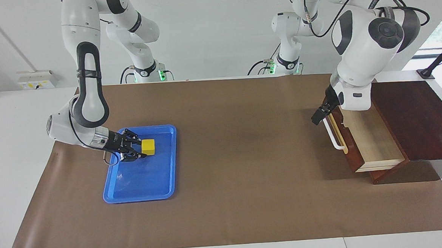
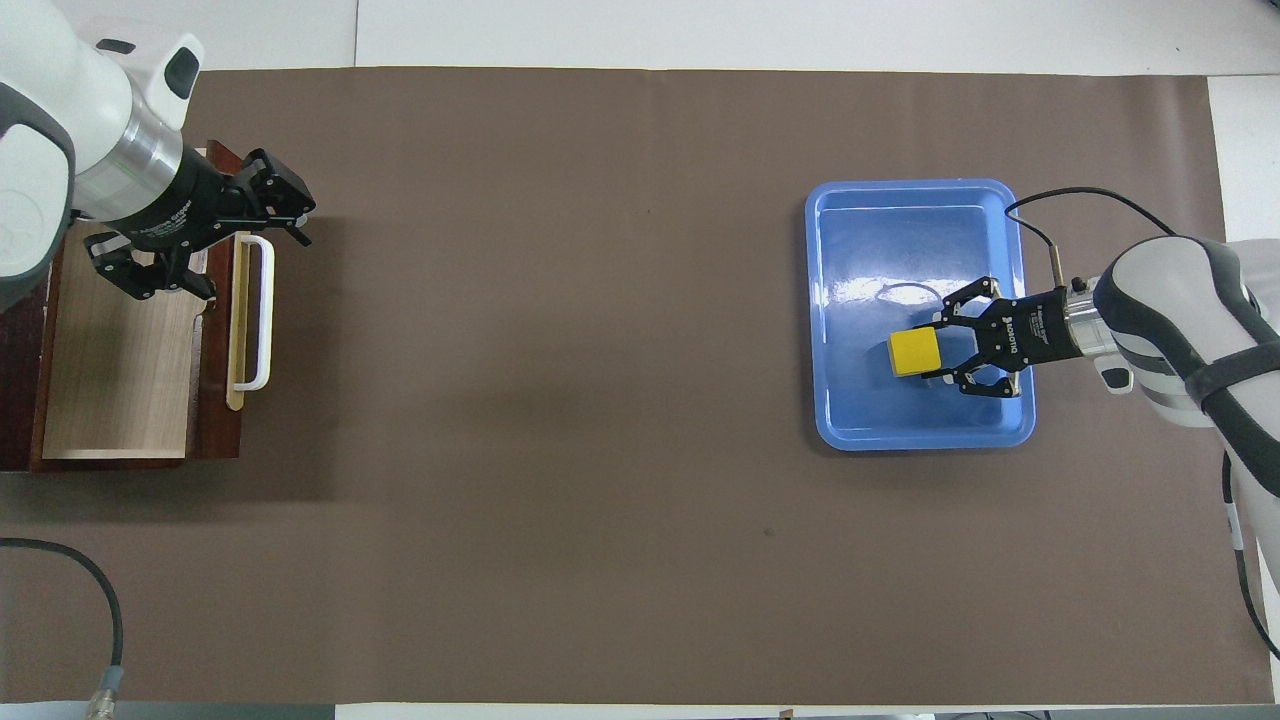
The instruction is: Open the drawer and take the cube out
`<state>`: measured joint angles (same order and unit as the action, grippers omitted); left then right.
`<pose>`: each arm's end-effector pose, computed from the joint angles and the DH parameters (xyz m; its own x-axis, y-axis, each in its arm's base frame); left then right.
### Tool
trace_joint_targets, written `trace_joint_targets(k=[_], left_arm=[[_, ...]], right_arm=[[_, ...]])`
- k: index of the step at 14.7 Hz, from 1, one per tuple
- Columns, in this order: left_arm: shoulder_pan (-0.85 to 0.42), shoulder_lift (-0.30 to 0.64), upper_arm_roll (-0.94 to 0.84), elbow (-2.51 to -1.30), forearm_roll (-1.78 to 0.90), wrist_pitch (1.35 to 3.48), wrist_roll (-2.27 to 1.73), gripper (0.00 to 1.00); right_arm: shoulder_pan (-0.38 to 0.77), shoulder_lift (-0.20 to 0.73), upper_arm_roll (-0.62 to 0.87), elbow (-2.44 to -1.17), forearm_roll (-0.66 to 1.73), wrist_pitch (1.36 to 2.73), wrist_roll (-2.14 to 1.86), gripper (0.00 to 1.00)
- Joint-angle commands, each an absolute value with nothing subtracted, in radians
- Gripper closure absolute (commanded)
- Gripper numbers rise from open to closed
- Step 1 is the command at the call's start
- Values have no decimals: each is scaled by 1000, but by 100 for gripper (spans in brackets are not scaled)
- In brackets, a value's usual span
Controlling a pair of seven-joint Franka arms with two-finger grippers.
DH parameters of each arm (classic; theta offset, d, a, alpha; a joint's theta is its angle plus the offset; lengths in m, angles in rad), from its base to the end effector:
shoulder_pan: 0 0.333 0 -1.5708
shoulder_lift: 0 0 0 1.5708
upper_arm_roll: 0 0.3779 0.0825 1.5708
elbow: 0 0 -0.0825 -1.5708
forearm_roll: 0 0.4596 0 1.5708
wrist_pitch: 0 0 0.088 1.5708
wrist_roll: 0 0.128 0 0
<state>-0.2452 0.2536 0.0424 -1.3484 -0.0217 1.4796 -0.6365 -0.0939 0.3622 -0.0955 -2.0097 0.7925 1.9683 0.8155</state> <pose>0.6924 -0.1493 0.6086 0.9016 0.4197 -0.1046 0.4151 -0.9075 -0.0636 0.6386 -0.0604 0.2486 0.0673 -0.7476 -0.6607 -0.9948 -0.1007 0.0127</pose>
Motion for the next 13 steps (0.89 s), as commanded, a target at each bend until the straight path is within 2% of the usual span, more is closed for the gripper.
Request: trace_joint_targets(k=[1, 3, 5, 8, 10, 13], left_arm=[[-222, 167, 35, -1425, -14, 1444, -488, 0], [-207, 92, 25, -1480, -15, 1411, -416, 0], [-108, -6, -47, -1584, -20, 1407, -326, 0], [-52, -38, -84, -1612, -21, 1378, -194, 0], [-28, -37, -101, -1608, -28, 1394, -184, 0], [-11, -43, -118, -1611, -34, 1397, -152, 0]], right_arm=[[-107, 331, -112, -2043, 773, 1965, 759, 100], [-104, 328, -112, -2057, 773, 1971, 758, 100], [-104, 324, -112, -2075, 773, 1977, 744, 100], [-103, 321, -112, -2083, 773, 1983, 739, 100], [-101, 321, -112, -2083, 773, 1983, 744, 48], [-101, 321, -113, -2059, 772, 1964, 768, 8]])
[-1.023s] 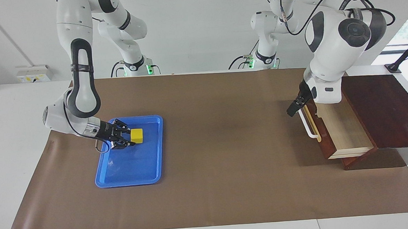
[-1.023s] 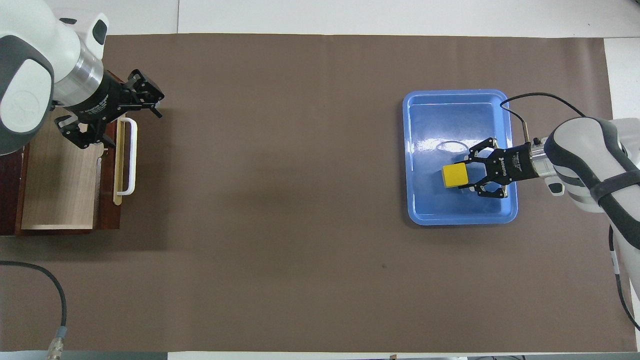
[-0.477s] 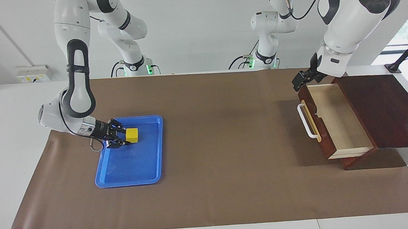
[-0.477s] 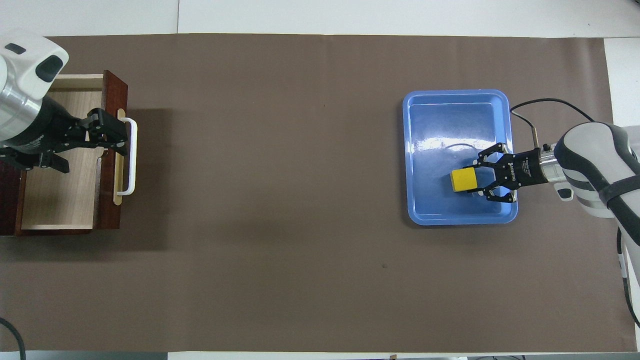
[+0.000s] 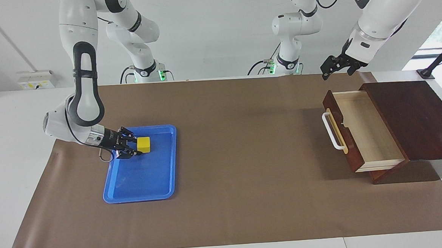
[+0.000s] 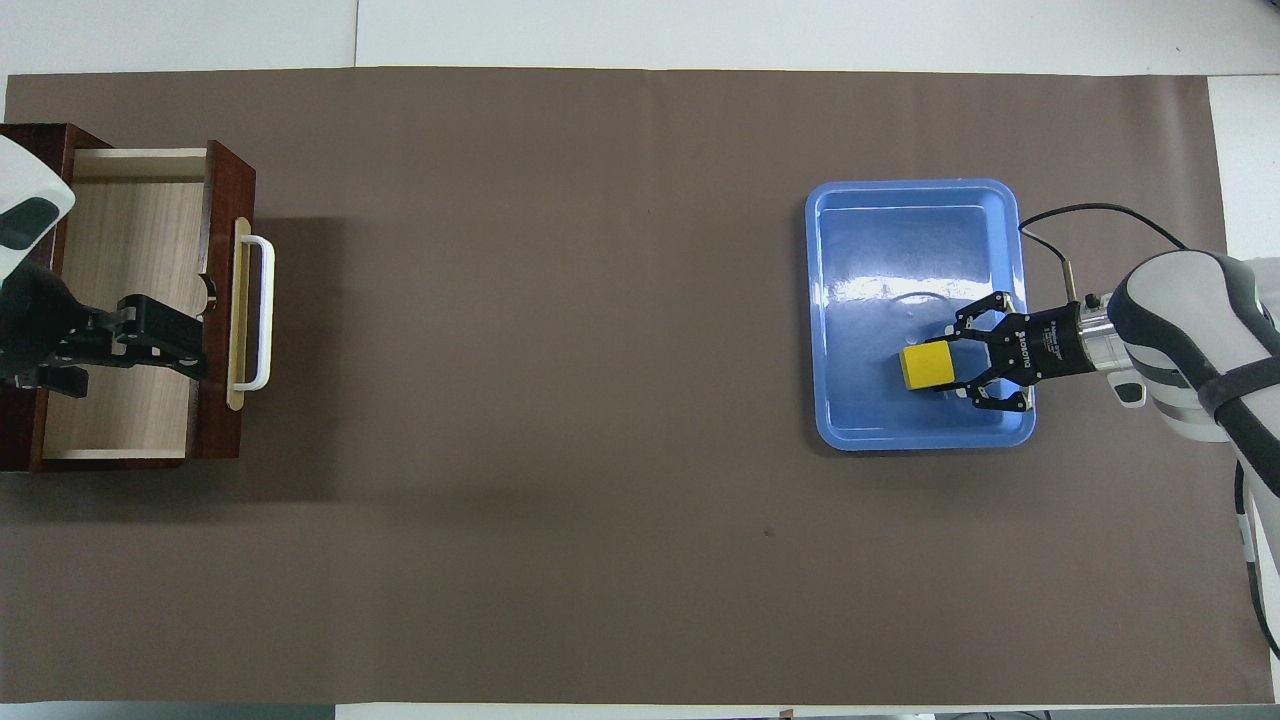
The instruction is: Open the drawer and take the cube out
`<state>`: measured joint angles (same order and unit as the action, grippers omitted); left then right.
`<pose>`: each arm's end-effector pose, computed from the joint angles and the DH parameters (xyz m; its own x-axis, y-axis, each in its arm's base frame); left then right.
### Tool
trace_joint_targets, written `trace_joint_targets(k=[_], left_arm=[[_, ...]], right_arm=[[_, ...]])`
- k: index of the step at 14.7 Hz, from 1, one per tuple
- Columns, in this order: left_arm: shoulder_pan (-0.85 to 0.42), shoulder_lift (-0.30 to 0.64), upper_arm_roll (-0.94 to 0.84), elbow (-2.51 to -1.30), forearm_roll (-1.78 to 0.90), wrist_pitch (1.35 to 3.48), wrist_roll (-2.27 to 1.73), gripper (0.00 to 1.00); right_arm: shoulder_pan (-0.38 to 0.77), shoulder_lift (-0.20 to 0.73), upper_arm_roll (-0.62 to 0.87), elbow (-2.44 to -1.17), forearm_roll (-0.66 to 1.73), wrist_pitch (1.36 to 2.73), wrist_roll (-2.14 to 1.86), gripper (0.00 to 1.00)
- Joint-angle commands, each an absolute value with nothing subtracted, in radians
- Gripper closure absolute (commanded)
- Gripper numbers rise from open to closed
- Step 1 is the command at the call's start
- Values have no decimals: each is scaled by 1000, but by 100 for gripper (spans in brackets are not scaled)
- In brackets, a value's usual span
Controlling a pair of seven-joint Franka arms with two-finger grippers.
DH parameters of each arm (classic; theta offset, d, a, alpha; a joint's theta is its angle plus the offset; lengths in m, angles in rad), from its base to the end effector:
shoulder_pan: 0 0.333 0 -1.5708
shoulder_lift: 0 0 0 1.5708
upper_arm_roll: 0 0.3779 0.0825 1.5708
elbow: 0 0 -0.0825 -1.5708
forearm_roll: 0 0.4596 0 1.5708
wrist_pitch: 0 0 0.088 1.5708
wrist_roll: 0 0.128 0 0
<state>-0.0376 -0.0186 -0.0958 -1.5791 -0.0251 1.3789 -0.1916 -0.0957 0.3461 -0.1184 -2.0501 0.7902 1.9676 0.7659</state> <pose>0.5918 -0.0836 0.6578 0.9817 0.0559 -0.1818 0.0547 -0.9984 -0.0115 0.6217 -0.0733 0.2417 0.0830 -0.7458 -0.6610 -0.9933 -0.1151 0.0052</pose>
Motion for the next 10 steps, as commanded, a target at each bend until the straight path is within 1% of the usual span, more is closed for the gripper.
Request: trace_joint_targets(k=[1, 5, 10], left_arm=[[-11, -38, -117, -1608, -34, 1397, -99, 0], [-11, -43, -115, -1609, -32, 1411, -35, 0], [0, -46, -86, -1640, -25, 1430, -34, 0]], right_arm=[[-101, 321, -114, -2046, 755, 1950, 775, 1], [-95, 298, -115, -1955, 662, 1867, 856, 0], [-41, 172, -110, -1905, 465, 1855, 884, 0]])
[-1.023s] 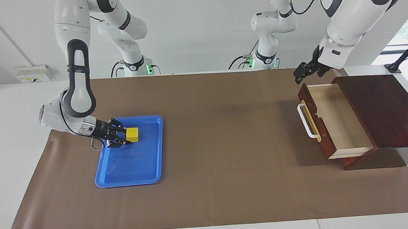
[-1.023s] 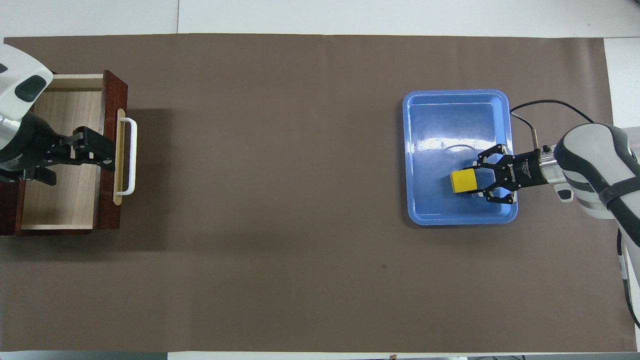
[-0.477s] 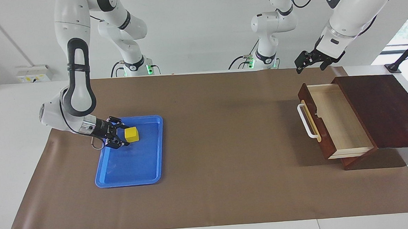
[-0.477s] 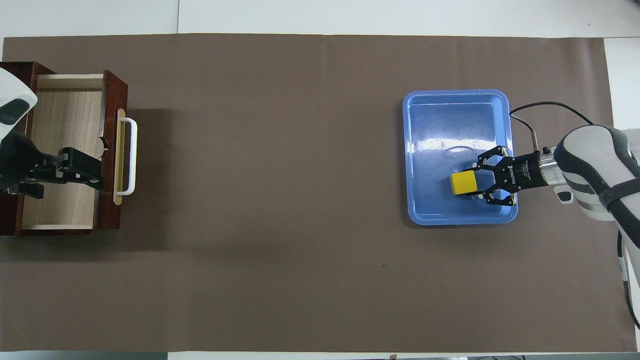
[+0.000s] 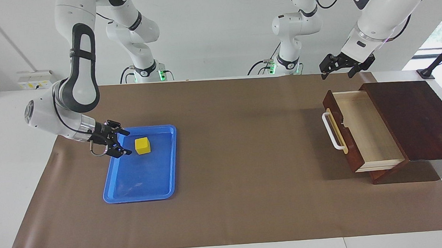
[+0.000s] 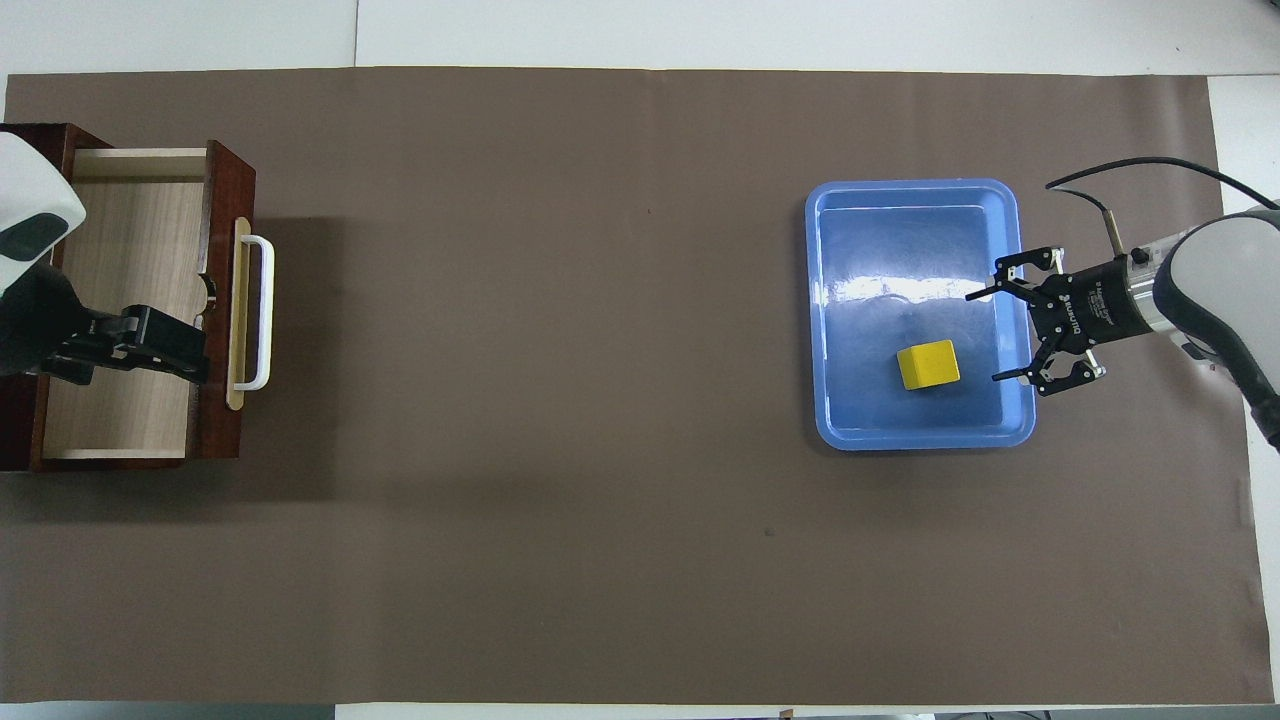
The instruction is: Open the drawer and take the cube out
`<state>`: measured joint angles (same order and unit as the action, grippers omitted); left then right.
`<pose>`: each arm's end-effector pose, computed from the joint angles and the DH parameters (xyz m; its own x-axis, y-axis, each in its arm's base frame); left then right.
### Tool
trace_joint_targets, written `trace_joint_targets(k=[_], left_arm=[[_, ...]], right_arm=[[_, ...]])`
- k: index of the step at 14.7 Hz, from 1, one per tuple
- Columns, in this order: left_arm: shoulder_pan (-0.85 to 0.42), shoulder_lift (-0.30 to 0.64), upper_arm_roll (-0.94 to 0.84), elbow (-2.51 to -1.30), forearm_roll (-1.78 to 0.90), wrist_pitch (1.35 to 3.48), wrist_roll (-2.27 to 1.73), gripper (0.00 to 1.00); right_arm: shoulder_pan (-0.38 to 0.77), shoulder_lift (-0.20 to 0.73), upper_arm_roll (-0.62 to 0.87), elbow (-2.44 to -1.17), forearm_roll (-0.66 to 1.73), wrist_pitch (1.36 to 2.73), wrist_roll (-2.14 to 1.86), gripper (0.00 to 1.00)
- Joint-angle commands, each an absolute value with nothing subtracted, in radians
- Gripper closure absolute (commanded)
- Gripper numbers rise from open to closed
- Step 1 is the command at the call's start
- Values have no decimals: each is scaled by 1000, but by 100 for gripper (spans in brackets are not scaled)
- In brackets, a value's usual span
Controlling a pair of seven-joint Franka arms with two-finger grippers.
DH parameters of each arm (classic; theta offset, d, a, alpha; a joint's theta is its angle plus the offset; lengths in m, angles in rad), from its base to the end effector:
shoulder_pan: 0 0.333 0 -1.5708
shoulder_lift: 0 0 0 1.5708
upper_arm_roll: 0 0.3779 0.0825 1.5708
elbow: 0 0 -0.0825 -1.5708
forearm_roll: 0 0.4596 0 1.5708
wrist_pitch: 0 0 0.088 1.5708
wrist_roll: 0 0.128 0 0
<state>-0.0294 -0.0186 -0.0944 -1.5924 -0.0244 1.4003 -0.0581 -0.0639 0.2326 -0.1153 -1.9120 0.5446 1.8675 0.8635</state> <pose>0.5948 -0.0780 0.6522 0.9825 -0.0676 -0.1737 -0.0664 -0.9977 0.0126 0.6541 -0.0646 0.3657 0.2574 -0.8202 -0.5109 -0.9599 -0.2779 -0.0374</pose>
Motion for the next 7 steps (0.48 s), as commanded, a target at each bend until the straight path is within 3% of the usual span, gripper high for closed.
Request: trace_joint_targets(k=[1, 7], left_arm=[[-2, -46, -84, -1640, -25, 1431, -37, 0], [-11, -38, -81, -1629, -25, 1450, -44, 0]], right_arm=[[-41, 157, -103, -1888, 431, 1838, 884, 0], [-40, 74, -36, -1760, 266, 1721, 783, 0]])
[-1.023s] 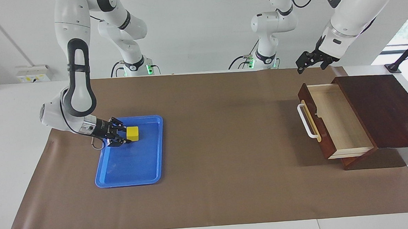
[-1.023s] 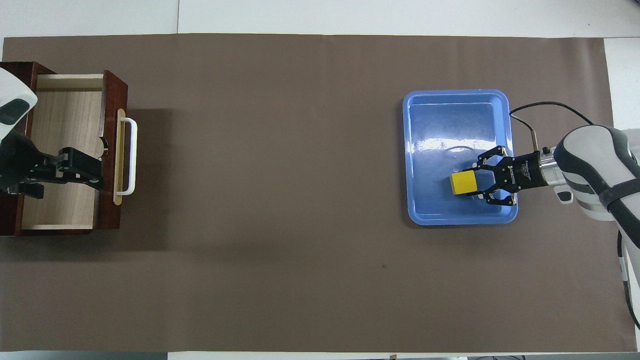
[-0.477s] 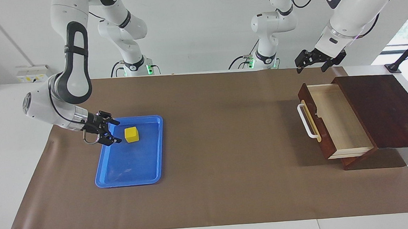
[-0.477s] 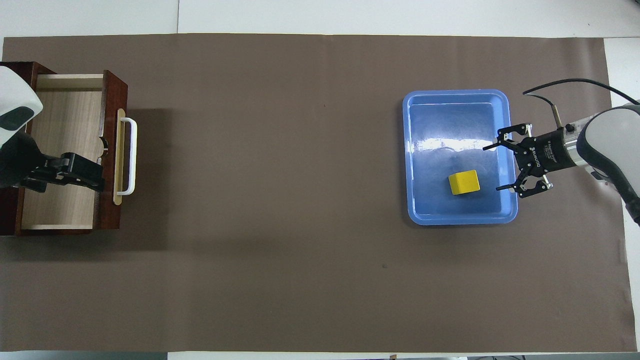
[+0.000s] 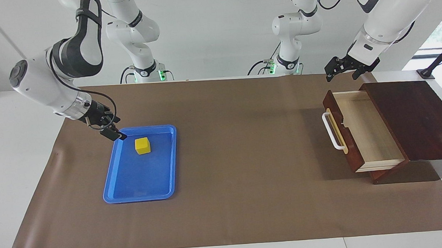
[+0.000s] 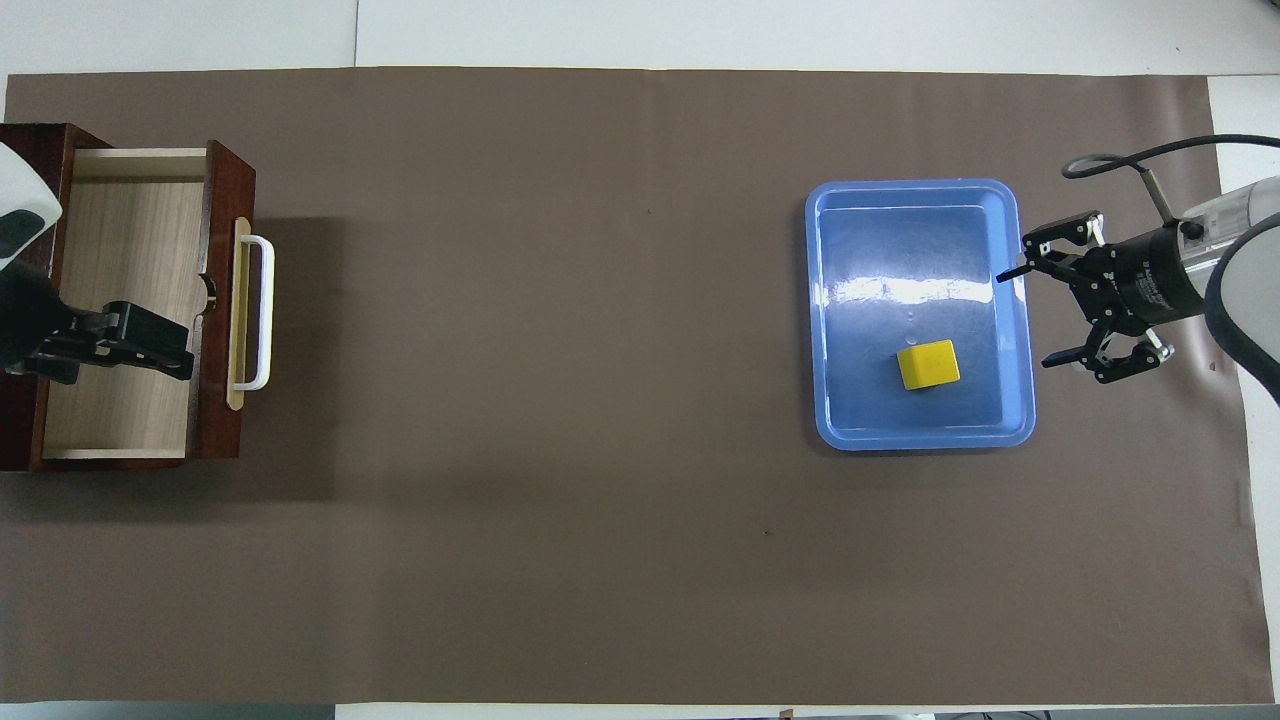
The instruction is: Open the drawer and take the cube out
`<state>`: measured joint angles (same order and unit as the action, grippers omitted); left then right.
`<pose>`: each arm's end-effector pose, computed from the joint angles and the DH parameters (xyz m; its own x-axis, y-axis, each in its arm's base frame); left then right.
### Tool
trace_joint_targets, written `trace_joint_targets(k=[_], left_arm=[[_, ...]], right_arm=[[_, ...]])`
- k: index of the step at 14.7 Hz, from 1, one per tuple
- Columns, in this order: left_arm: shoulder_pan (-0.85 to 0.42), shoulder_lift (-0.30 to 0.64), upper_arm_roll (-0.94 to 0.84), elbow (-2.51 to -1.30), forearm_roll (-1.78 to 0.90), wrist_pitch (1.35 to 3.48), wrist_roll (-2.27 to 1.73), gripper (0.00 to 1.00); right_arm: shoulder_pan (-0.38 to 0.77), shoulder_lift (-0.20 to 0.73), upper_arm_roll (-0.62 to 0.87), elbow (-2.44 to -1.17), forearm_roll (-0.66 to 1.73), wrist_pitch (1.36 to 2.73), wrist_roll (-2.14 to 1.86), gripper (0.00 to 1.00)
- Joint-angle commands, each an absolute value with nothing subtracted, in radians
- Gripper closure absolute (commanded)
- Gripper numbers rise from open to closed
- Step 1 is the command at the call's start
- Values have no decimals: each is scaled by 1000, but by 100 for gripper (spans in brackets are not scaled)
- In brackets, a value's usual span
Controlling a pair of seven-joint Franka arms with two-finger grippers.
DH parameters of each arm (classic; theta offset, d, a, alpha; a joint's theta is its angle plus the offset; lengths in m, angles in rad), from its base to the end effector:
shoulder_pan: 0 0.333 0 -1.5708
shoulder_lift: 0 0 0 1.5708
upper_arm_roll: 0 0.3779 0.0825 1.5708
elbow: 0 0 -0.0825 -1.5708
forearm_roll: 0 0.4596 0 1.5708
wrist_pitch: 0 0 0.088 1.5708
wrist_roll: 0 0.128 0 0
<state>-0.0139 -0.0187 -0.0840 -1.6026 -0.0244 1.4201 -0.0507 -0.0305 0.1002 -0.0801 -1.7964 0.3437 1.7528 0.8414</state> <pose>0.5988 -0.0627 0.6482 0.9852 -0.0493 -0.1640 -0.0475 -0.9988 0.0145 0.6527 -0.0336 0.4985 0.4915 -0.8042 -0.3341 -0.8664 -0.4904 -0.0940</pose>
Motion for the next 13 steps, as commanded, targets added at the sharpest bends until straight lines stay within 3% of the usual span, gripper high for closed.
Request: trace_joint_targets(k=[1, 5, 13], left_arm=[[-14, -37, -80, -1629, -25, 1450, -46, 0], [-15, -38, -80, -1629, -25, 1450, -49, 0], [-12, -40, -81, -1629, -25, 1448, -49, 0]], right_arm=[[-40, 51, -20, -1759, 223, 1720, 741, 0], [-40, -21, 14, -1759, 146, 1674, 502, 0], [-41, -46, 15, -1775, 55, 1655, 118, 0]])
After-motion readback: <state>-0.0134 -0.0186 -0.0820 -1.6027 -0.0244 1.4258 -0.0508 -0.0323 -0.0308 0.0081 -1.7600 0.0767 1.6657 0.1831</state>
